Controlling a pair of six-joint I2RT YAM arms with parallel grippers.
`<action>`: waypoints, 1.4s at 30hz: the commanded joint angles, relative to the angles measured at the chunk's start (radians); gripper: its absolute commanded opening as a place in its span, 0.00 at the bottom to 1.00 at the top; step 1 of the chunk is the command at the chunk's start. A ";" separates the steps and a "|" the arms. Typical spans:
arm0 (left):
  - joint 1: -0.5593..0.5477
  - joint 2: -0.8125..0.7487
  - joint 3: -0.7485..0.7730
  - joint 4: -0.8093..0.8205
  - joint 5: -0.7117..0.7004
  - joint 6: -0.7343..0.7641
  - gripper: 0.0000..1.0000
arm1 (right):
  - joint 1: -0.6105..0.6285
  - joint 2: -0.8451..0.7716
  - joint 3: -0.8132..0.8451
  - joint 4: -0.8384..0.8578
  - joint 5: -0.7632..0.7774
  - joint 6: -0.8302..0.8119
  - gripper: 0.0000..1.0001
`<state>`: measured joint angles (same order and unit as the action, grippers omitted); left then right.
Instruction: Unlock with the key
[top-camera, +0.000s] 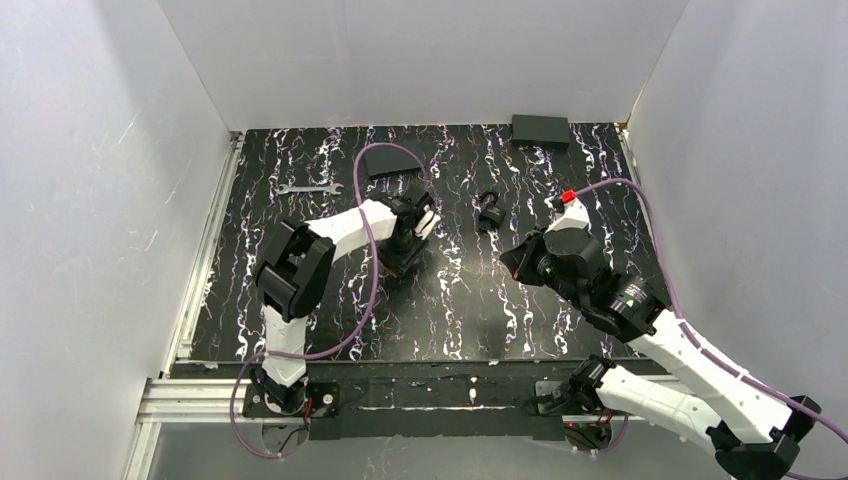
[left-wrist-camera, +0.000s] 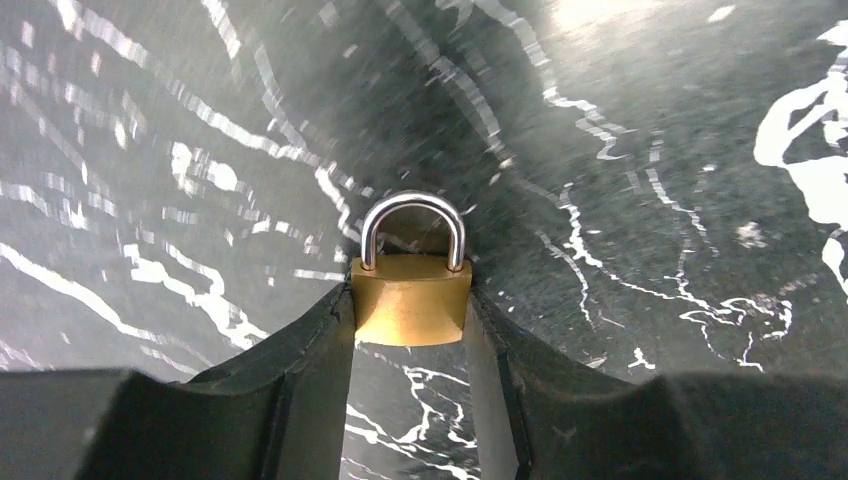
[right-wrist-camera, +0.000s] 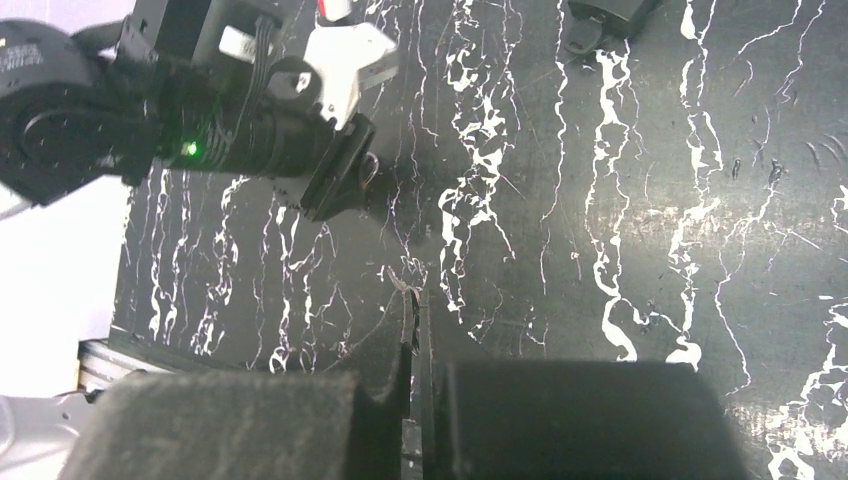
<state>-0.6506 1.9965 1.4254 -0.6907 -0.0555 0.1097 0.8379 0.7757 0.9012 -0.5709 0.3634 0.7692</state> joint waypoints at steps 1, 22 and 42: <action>0.003 -0.114 -0.050 -0.024 -0.161 -0.366 0.00 | 0.000 -0.004 -0.012 0.059 0.063 0.037 0.01; 0.037 -0.101 -0.189 -0.090 -0.114 -1.084 0.59 | 0.000 -0.048 -0.034 0.033 0.132 0.098 0.01; 0.085 -0.290 -0.367 0.139 -0.018 -0.631 0.74 | 0.000 -0.068 0.006 -0.019 0.167 0.099 0.01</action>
<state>-0.5980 1.7599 1.1049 -0.6086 -0.1211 -0.6449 0.8379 0.7265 0.8696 -0.5880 0.4927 0.8581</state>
